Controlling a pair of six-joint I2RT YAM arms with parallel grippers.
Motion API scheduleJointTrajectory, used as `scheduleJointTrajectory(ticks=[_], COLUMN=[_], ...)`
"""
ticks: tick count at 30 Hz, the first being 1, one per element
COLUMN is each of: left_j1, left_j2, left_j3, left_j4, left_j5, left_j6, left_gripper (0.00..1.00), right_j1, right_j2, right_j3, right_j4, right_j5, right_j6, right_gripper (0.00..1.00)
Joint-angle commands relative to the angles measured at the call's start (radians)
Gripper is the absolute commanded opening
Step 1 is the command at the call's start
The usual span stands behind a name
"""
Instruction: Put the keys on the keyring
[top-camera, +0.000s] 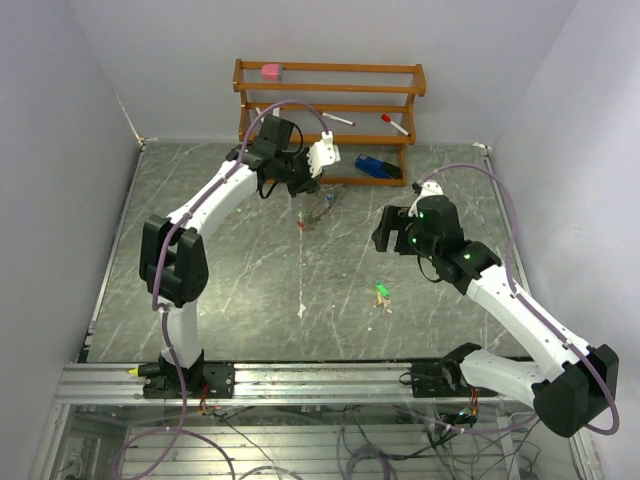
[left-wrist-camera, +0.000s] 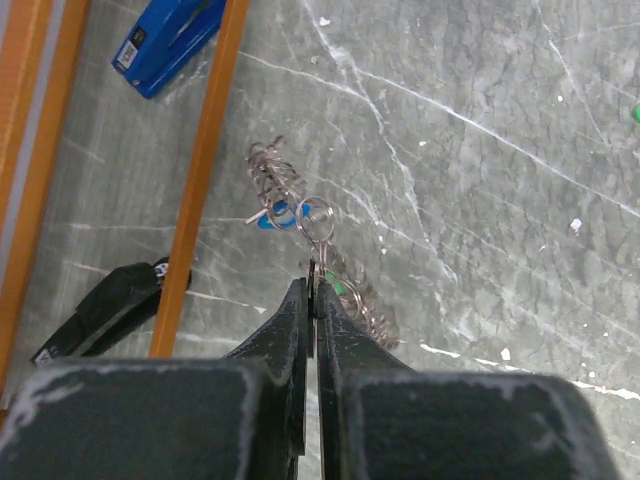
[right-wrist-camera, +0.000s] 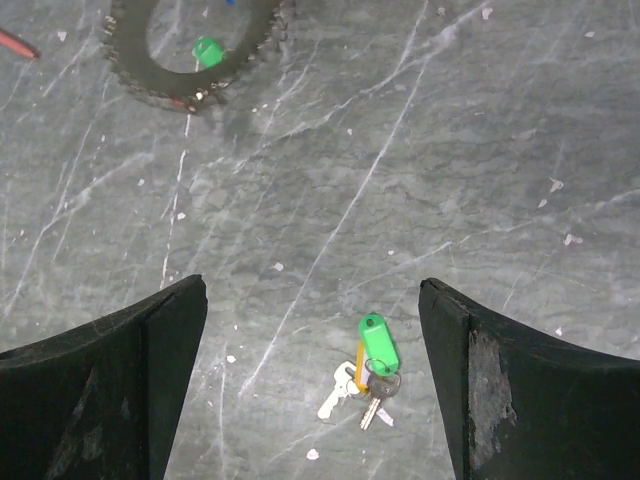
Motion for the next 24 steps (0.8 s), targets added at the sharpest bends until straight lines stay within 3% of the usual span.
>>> scheduleJointTrajectory(ticks=[1,8,13,24], left_j1=[-0.050,-0.183,-0.197,-0.238], left_j2=[-0.003,0.012,0.051,-0.017], left_j3=[-0.039,-0.177,-0.126,-0.214], left_j4=[0.100,0.217,0.172,0.169], left_j5=[0.031,0.007,0.031,0.128], left_j6=[-0.048,-0.137,-0.211,-0.326], left_gripper=[0.07,0.07,0.07,0.07], right_j1=[-0.003,-0.004,-0.003,-0.004], right_j2=[-0.005,0.009,-0.027,-0.069], right_j3=[0.008,0.026,0.021,0.012], right_j4=[0.003,-0.021,-0.066,-0.113], right_j5=[-0.011,-0.028,-0.009,-0.010], right_j6=[-0.007,0.001,0.008,0.038], right_gripper=[0.86,0.86,0.87,0.87])
